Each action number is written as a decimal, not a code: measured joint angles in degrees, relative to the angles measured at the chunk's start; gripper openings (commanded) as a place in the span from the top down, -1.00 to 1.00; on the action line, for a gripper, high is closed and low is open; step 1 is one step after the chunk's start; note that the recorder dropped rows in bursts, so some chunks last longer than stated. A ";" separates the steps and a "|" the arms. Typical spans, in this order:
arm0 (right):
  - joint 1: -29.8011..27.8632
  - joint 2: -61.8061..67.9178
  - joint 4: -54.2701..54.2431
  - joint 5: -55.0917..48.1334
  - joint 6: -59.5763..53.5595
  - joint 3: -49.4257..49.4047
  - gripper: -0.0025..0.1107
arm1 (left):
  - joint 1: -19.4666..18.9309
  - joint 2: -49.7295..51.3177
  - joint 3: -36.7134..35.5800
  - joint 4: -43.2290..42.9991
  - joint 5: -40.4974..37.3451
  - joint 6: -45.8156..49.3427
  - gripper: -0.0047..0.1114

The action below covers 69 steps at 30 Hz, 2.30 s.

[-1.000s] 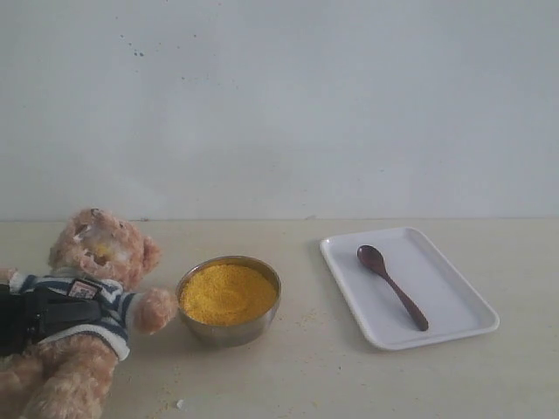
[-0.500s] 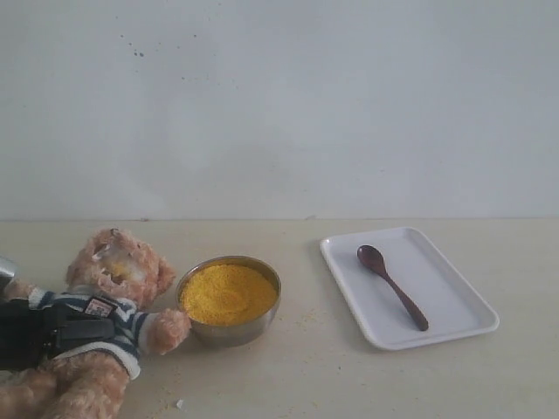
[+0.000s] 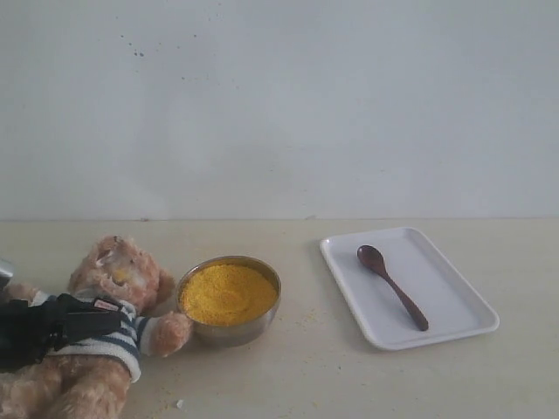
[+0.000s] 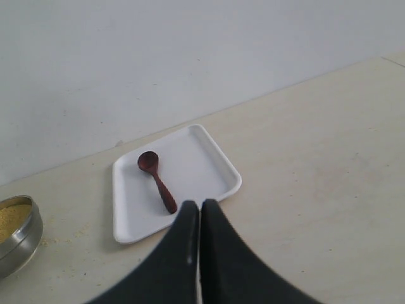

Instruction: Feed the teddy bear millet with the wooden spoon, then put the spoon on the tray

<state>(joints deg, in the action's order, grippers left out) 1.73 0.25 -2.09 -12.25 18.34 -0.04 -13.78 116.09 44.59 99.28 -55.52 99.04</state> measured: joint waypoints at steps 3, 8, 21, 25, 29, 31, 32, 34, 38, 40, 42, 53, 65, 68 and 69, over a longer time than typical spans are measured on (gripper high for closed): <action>0.00 0.00 0.00 0.00 0.00 0.00 0.96 | 0.00 0.00 0.00 0.00 0.00 -2.17 -0.58; 0.00 0.00 0.00 0.00 0.00 0.00 0.96 | 0.00 0.00 0.00 0.00 0.00 -4.81 -0.58; 0.00 0.00 0.00 0.00 0.00 0.00 0.96 | -5.27 -6.35 0.10 -5.20 2.02 -8.28 -0.58; 0.00 0.00 0.00 0.00 0.00 0.00 0.96 | -5.52 -8.55 0.10 -10.91 4.23 -10.09 -0.58; 0.00 0.00 0.00 0.00 0.00 0.00 0.96 | -5.88 -10.45 0.10 -15.35 4.70 -10.57 -0.58; 0.00 0.00 0.00 0.00 0.00 0.00 0.96 | -6.28 -11.55 0.10 -16.78 4.75 -10.71 -0.58; 0.00 0.00 0.00 0.00 0.00 0.00 0.96 | -6.55 -12.27 0.10 -17.49 4.84 -10.90 -0.58; 0.00 0.00 0.00 0.00 0.00 0.00 0.96 | -6.82 -13.73 0.10 -19.04 4.84 -11.55 -0.58; 0.00 0.00 0.00 0.00 0.00 0.00 0.96 | -6.94 -19.50 0.10 -28.65 4.73 -18.92 -0.53; 0.00 0.00 0.00 0.00 0.00 0.00 0.96 | -6.94 -23.17 0.10 -34.10 4.63 -23.27 -0.26; 0.00 0.00 0.00 0.11 0.00 0.00 0.96 | -6.94 -27.36 0.10 -38.25 4.63 -25.47 0.22; 0.00 0.00 0.00 0.11 0.00 0.00 0.96 | -6.94 -49.70 0.10 -8.47 30.27 -32.85 0.85; 0.00 0.00 0.00 0.11 0.00 0.00 0.96 | -0.85 -72.63 0.33 -2.04 60.53 -10.63 0.85; 0.00 0.00 0.04 0.11 0.00 0.00 0.96 | 1.70 -76.69 0.33 -2.41 53.74 -9.05 0.85; 0.00 0.00 0.13 0.11 0.00 0.00 0.96 | 2.22 -77.96 0.33 -2.41 51.91 -8.91 0.85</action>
<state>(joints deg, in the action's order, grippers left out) 1.73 0.25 -1.95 -12.14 18.34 -0.04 -11.56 38.13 44.92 96.87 -3.61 90.13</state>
